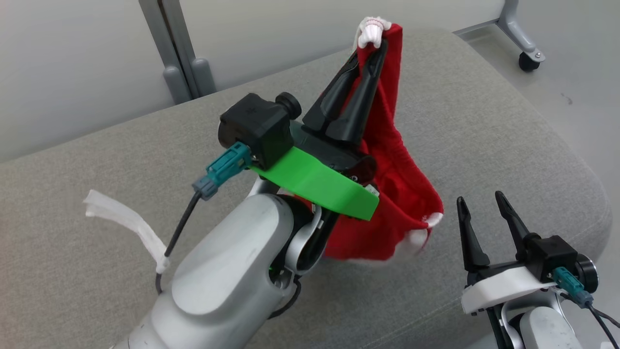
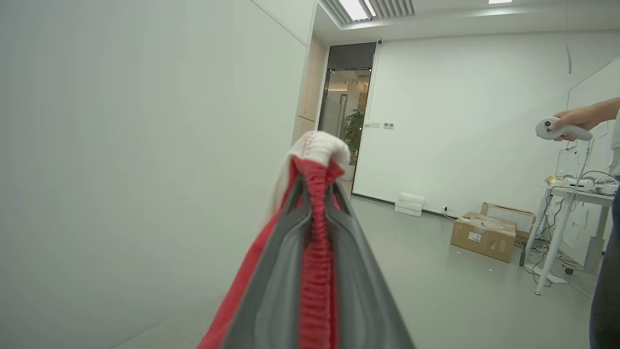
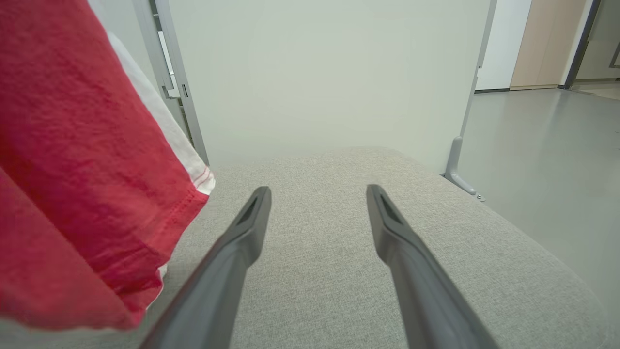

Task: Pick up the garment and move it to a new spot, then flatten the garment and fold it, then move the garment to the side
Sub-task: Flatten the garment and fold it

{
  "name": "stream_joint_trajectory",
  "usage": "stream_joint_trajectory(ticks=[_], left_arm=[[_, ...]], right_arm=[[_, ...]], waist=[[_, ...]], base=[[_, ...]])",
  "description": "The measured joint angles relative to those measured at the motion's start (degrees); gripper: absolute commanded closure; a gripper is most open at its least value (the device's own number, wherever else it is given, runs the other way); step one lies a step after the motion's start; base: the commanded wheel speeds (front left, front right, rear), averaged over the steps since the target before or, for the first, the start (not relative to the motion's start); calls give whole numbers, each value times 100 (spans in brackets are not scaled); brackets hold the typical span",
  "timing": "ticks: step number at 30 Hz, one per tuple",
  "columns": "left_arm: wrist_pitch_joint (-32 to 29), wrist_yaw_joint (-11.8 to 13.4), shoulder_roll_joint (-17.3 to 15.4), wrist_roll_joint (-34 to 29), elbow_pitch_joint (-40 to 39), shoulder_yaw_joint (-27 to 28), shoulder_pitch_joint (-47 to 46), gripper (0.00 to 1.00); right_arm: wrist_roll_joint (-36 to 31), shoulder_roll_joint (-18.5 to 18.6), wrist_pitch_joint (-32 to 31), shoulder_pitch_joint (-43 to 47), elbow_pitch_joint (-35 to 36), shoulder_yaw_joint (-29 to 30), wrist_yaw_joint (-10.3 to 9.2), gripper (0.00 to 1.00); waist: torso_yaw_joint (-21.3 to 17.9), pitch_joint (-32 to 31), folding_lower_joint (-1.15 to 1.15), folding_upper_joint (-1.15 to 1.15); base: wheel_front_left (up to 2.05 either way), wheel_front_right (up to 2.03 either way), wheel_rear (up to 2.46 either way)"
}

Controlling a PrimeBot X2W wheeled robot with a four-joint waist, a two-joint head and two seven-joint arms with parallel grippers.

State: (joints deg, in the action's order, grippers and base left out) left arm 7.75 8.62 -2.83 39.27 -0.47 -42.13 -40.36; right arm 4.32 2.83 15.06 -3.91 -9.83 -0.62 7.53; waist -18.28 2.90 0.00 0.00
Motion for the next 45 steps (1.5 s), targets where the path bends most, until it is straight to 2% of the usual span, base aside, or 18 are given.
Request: stream_joint_trajectory(ticks=[5, 13, 18, 27, 31, 39, 43, 44, 45], left_arm=[[203, 192, 1, 404, 92, -99, -275, 100], [467, 291, 13, 1060, 477, -193, -313, 100], [647, 264, -136, 1098, 1347, 301, -202, 100], [722, 302, -985, 992, 3012, 1313, 370, 100], [722, 352, -1229, 905, 3477, 1716, 743, 100], [730, 348, -1237, 856, 4308, 2386, 1640, 100], [730, 246, -1091, 682, 4465, 2613, 1860, 100], [728, 242, -1050, 642, 4480, 2661, 1874, 90], [728, 238, -1026, 588, 4479, 2720, 1892, 31]], right_arm=[[-3, 1, 0, 4, -11, -8, 0, 0], [-4, 3, 0, 104, -3, 164, 0, 0], [-8, 2, 0, 120, 10, 186, 0, 0], [-102, 2, 0, 118, 30, 247, 0, 0], [-131, 2, 0, 119, 32, 288, 0, 0], [-202, 0, 0, 116, 36, 274, 0, 0], [-248, 1, 0, 101, 37, 274, 0, 0], [-255, 1, 0, 95, 36, 266, 0, 0], [-256, 1, 0, 92, 35, 263, 0, 0]], waist=[[-143, -66, 0, 0], [-399, -16, 0, 0], [-444, 89, 0, 0], [-324, 150, 0, 0], [-204, 177, 0, 0], [133, 242, 0, 0], [307, 268, 0, 0], [344, 271, 0, 0], [386, 274, 0, 0]], base=[[0, 0, 0], [0, 0, 0], [0, 0, 0], [0, 0, 0], [0, 0, 0], [0, 0, 0], [0, 0, 0], [0, 0, 0], [0, 0, 0]])
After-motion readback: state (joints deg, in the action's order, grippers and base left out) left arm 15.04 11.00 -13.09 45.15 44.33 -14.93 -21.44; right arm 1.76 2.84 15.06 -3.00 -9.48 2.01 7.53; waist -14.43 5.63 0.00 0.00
